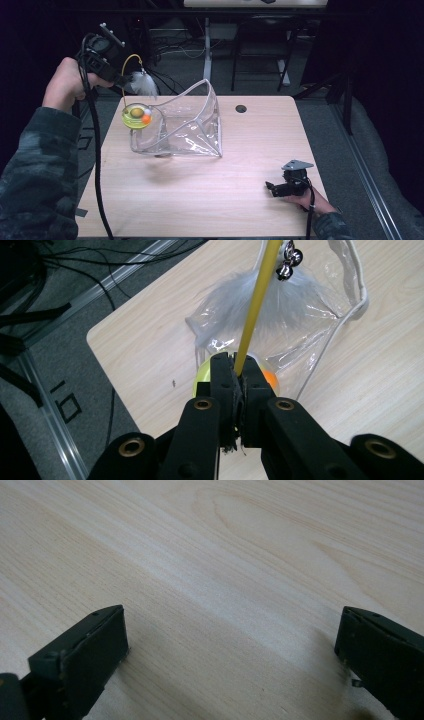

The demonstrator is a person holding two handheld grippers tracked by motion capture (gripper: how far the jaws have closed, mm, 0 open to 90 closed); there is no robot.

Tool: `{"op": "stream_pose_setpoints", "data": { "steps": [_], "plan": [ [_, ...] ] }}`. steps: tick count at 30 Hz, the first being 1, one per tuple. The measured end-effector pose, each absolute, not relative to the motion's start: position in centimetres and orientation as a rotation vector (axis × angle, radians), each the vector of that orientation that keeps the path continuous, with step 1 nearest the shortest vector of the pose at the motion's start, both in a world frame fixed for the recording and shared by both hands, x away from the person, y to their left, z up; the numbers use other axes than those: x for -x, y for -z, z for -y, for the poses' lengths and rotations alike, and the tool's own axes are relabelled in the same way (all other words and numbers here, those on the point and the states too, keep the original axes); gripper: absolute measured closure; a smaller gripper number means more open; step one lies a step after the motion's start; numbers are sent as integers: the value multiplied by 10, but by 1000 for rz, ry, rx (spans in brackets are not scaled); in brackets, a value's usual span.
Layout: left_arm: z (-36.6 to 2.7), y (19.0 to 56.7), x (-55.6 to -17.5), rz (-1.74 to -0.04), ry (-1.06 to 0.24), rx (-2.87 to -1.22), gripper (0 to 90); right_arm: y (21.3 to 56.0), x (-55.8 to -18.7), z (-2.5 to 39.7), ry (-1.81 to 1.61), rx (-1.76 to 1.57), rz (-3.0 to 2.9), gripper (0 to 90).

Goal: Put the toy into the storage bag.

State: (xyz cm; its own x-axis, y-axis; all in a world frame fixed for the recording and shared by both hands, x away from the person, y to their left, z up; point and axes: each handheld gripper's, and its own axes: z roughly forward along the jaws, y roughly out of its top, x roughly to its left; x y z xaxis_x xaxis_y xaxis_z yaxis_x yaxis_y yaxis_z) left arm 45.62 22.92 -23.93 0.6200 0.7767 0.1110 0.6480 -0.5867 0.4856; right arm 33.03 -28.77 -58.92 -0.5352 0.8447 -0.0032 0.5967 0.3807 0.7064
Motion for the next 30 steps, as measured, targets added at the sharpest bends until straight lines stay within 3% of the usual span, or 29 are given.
{"op": "stream_pose_setpoints", "data": {
  "steps": [30],
  "plan": [
    [-190,291,-479,-1068,-292,-2481,880,589,-330,288,-941,-1253,-2282,1]
  ]
}}
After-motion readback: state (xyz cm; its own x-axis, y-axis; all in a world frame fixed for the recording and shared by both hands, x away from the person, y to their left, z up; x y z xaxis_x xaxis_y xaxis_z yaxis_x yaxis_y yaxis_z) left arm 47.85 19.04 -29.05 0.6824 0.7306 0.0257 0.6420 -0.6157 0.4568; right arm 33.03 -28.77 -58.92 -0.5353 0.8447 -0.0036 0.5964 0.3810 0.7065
